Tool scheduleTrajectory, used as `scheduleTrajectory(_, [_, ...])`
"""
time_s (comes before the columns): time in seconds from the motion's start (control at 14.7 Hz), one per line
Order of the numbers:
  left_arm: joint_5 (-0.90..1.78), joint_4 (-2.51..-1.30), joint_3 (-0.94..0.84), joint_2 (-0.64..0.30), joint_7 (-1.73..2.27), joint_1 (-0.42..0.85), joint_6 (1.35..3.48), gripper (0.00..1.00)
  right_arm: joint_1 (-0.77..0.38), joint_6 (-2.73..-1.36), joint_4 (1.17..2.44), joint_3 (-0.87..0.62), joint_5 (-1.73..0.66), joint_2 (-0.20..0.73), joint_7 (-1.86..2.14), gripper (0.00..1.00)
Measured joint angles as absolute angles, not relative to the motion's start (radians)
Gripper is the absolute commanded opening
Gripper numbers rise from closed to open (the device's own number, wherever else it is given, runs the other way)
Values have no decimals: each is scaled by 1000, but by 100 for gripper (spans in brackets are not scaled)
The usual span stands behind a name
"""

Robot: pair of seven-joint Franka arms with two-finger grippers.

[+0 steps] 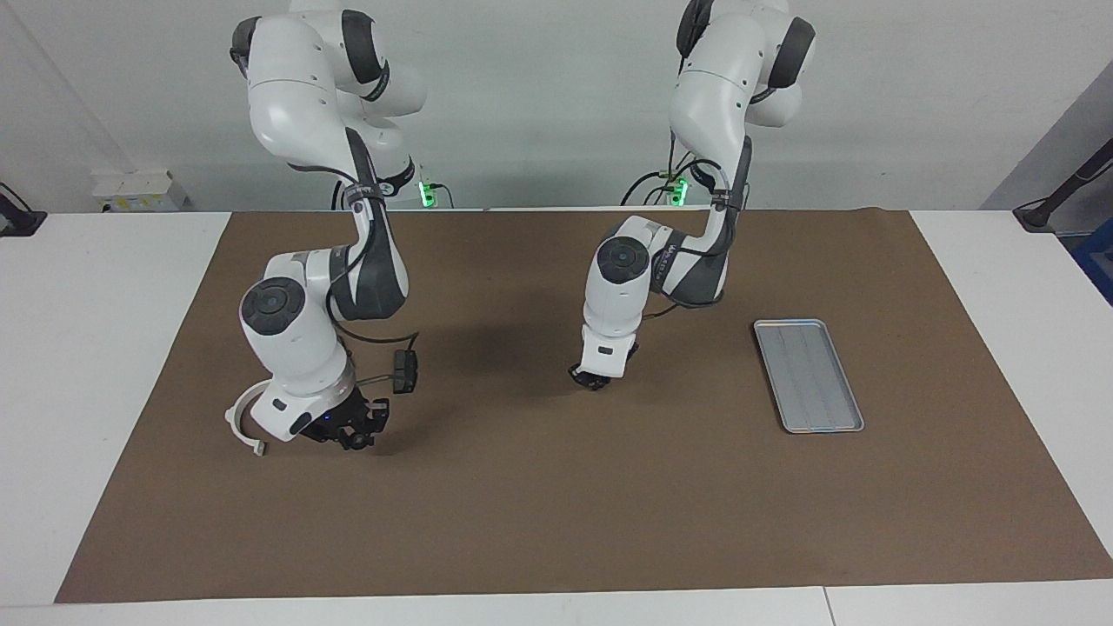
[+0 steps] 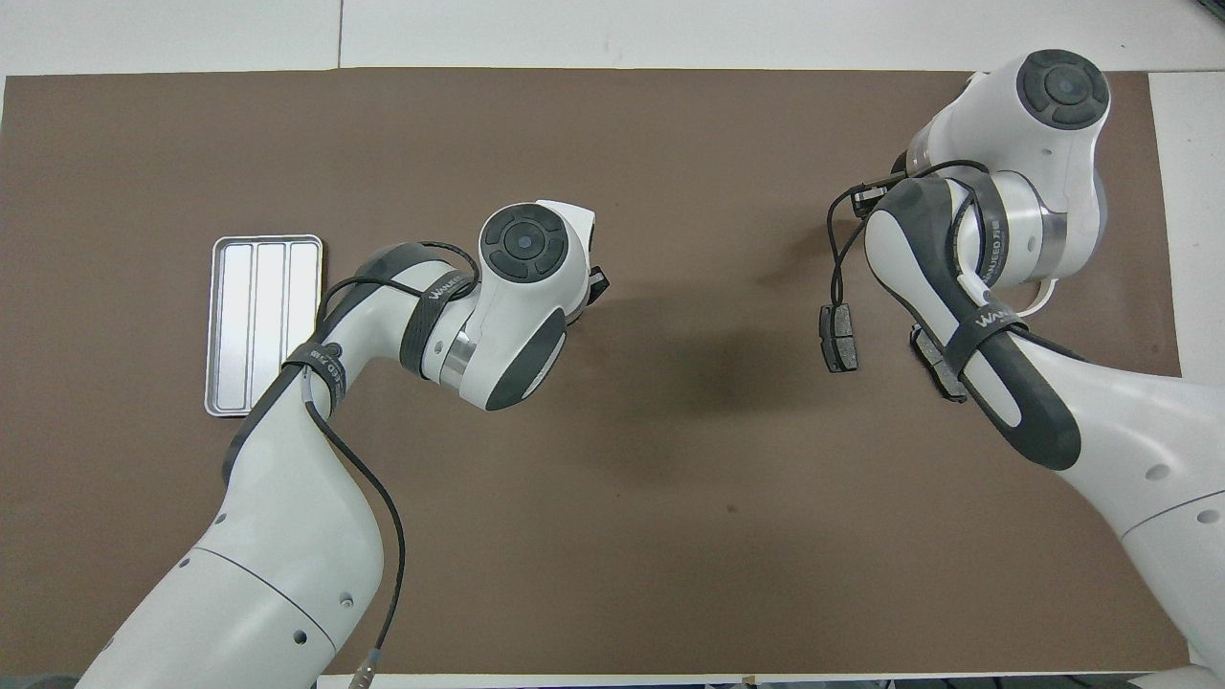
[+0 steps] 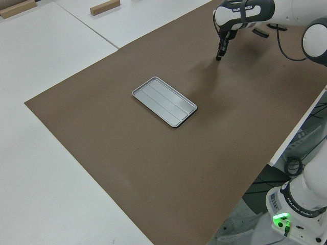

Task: Place bearing gear from tray to pile

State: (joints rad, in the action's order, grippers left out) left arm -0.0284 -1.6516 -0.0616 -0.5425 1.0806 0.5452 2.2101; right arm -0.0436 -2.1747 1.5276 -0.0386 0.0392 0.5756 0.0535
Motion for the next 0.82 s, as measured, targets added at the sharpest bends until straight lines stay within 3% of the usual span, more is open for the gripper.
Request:
scheduleTrajectory(0.2, [-32,-1650,-60,-543,1081,545,2210,3,-40,-2226,1543,-39,39,598,54,0])
scheduleTrajectory(0.27, [-33,-1651,-60,-543,1081,545,2211,10,-40,-2256,1557,-39,39,603,54,0])
scheduleTrajectory(0.34, [-33,-1652,-60,-543,1081,545,2211,29,-40,-2281,1572,-39,39,605,54,0])
scheduleTrajectory(0.41, [-33,-1653,-60,-544,1081,545,2211,61,-40,-2300,1585,-39,39,607,54,0])
scheduleTrajectory(0.48, [-33,-1653,-60,-544,1083,545,2211,100,-40,-2309,1594,-39,39,608,54,0])
scheduleTrajectory(0.54, [-34,-1653,-58,-545,1086,545,2211,100,-40,-2315,1598,-39,39,608,54,1])
scheduleTrajectory(0.61, [-34,-1653,-53,-545,1086,545,2209,100,-40,-2315,1598,-39,39,608,54,12])
scheduleTrajectory(0.82, [-38,-1647,-25,-535,1087,544,2192,100,-40,-2315,1598,-39,39,608,54,70])
